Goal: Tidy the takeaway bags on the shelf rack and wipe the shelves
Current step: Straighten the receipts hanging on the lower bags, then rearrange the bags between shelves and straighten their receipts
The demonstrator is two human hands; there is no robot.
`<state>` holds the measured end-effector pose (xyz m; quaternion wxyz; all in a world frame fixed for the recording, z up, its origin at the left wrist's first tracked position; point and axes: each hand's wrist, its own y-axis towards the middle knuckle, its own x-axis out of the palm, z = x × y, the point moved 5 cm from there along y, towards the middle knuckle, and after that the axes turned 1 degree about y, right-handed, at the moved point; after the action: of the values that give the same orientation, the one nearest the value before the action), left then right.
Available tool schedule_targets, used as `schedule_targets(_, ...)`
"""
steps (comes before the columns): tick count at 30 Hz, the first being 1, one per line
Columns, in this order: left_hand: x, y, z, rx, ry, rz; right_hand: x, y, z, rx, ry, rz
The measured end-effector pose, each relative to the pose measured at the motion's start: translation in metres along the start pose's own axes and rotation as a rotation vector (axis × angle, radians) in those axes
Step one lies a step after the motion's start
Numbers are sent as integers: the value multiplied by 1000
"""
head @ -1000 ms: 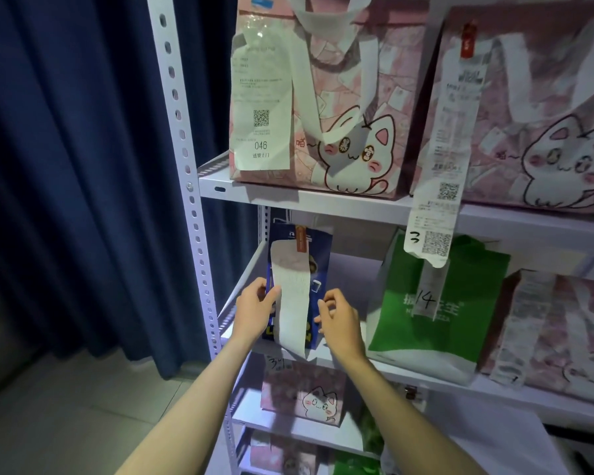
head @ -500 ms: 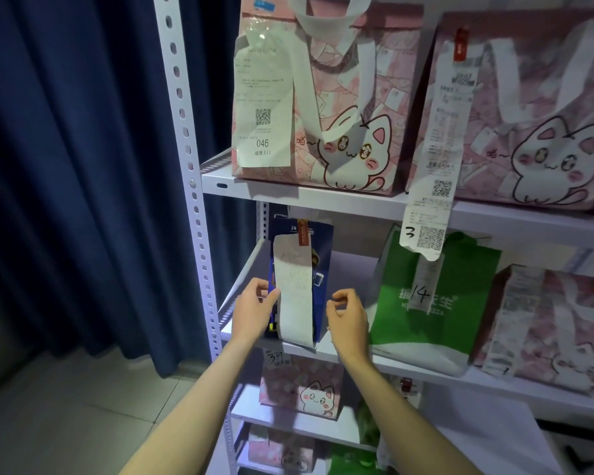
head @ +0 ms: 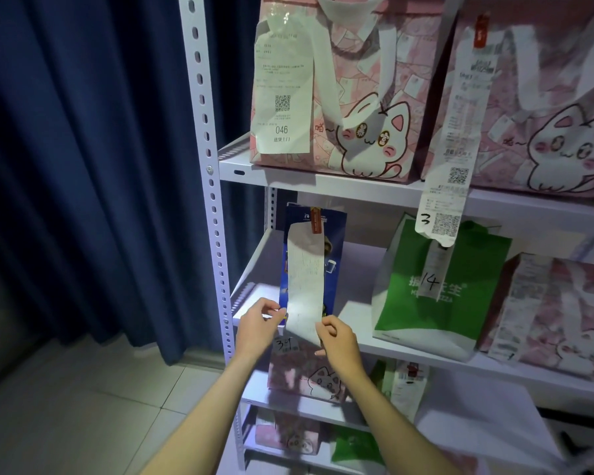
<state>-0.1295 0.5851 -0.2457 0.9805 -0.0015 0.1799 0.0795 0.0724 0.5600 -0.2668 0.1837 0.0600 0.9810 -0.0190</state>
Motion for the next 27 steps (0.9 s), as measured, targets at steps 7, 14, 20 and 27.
schedule_targets(7,8,-15,-31,-77,60,-149,8,-11,21,111,-10,-45)
schedule_targets(14,18,-34,-70,-95,140,-182,8,-34,54,235,-45,-65)
schedule_targets(20,60,-48,-75,-29,195,-292,-23,-48,73,222,-272,-42)
schedule_targets(27,140,-73,-23,172,326,-447,-110,-74,90,214,-461,42)
